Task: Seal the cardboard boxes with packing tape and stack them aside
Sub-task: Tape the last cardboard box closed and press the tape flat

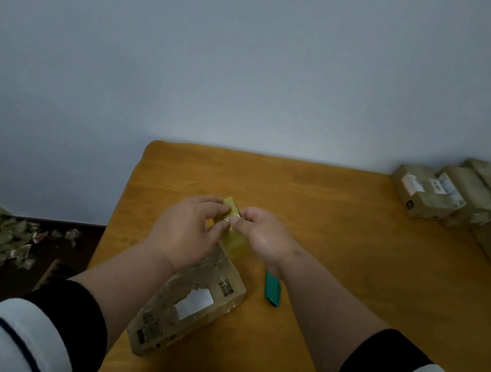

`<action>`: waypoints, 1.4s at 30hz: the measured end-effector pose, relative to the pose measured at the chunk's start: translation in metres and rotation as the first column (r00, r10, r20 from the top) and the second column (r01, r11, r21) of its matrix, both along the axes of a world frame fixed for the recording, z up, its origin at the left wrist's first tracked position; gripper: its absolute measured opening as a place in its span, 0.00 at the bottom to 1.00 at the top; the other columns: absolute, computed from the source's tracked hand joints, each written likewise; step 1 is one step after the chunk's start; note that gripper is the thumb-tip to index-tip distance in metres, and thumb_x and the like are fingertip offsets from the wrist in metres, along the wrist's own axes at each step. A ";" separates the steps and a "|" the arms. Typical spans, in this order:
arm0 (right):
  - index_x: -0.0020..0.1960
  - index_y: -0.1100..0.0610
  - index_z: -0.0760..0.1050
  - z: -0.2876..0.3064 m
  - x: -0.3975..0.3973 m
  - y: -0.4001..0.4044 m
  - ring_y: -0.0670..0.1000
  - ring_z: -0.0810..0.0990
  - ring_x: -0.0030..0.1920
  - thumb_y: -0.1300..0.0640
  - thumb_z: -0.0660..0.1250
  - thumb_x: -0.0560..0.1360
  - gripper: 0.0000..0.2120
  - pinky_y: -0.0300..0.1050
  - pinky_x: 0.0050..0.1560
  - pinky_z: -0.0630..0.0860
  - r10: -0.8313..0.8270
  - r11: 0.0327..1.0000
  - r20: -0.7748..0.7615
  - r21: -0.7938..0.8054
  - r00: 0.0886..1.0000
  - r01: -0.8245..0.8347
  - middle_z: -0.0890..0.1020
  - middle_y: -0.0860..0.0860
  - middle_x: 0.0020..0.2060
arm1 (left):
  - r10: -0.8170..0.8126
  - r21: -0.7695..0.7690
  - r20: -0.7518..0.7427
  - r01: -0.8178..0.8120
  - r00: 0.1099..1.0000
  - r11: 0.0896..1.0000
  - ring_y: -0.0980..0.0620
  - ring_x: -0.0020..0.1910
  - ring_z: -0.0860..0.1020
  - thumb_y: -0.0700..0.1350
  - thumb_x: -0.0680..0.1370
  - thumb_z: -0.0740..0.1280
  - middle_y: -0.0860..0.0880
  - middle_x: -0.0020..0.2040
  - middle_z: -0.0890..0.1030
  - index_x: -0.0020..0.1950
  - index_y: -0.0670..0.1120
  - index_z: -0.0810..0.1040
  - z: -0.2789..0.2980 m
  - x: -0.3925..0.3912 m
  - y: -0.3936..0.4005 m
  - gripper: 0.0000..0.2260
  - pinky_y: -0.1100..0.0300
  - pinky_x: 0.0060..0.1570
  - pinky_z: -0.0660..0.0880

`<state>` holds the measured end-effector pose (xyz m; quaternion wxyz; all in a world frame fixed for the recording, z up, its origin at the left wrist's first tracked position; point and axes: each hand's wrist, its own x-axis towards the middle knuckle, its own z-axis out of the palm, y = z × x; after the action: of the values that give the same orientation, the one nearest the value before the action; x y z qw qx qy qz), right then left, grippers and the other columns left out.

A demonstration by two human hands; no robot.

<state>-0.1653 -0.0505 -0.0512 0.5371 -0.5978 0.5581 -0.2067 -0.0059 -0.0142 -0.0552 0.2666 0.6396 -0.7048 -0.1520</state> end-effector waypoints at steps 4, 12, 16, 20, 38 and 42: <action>0.50 0.55 0.80 0.009 -0.001 0.006 0.55 0.80 0.51 0.48 0.65 0.79 0.11 0.53 0.54 0.75 0.006 1.000 -0.001 -0.028 1.000 -0.006 0.83 0.55 0.49 | 0.000 -0.101 0.072 0.008 0.997 0.995 0.51 0.60 0.77 0.49 0.77 0.70 0.54 0.63 0.80 0.60 0.53 0.83 0.006 -0.002 0.009 0.12 0.59 0.52 0.72; 0.56 0.58 0.79 0.023 0.002 0.014 0.53 0.79 0.53 0.55 0.68 0.78 0.09 0.52 0.57 0.75 0.014 0.999 0.058 0.033 0.998 -0.016 0.82 0.54 0.51 | 0.043 -0.237 0.114 -0.015 0.993 0.972 0.44 0.47 0.78 0.42 0.78 0.68 0.47 0.48 0.81 0.47 0.45 0.82 0.020 -0.006 0.016 0.04 0.51 0.37 0.75; 0.59 0.60 0.76 0.026 0.000 0.016 0.58 0.81 0.54 0.68 0.70 0.71 0.17 0.56 0.61 0.76 0.092 0.996 0.050 0.017 0.995 -0.093 0.83 0.58 0.53 | 0.010 -0.188 0.270 0.042 0.963 0.981 0.46 0.44 0.73 0.41 0.80 0.65 0.47 0.47 0.76 0.48 0.44 0.77 0.026 -0.006 0.015 0.03 0.54 0.34 0.66; 0.56 0.52 0.75 0.023 -0.006 0.018 0.52 0.81 0.50 0.53 0.70 0.76 0.10 0.53 0.55 0.77 0.213 0.975 -0.105 -0.045 0.971 -0.219 0.82 0.50 0.48 | 0.035 -0.078 0.297 -0.012 0.954 0.997 0.49 0.38 0.67 0.37 0.79 0.62 0.48 0.47 0.72 0.47 0.46 0.72 0.027 0.000 0.007 0.05 0.56 0.35 0.61; 0.39 0.46 0.75 0.023 -0.025 -0.013 0.48 0.77 0.46 0.28 0.58 0.74 0.23 0.46 0.47 0.72 0.243 0.963 -0.251 -0.055 0.937 -0.264 0.80 0.46 0.45 | 0.529 0.500 -0.458 -0.284 0.715 0.818 0.48 0.44 0.82 0.40 0.82 0.59 0.44 0.47 0.80 0.48 0.44 0.73 0.022 0.003 -0.012 0.06 0.49 0.42 0.81; 0.53 0.51 0.78 0.015 -0.037 -0.016 0.55 0.75 0.61 0.44 0.72 0.70 0.16 0.55 0.65 0.70 0.086 0.969 0.137 0.219 0.987 -0.115 0.79 0.53 0.60 | 0.645 0.645 -0.592 -0.195 0.483 0.739 0.47 0.41 0.81 0.37 0.82 0.59 0.43 0.47 0.77 0.50 0.41 0.73 0.022 0.017 -0.011 0.04 0.52 0.34 0.79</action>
<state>-0.2024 -0.0667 -0.0362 0.6459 -0.5459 0.5117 -0.1517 0.0107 -0.0253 -0.0334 0.4044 0.7072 -0.2599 -0.5185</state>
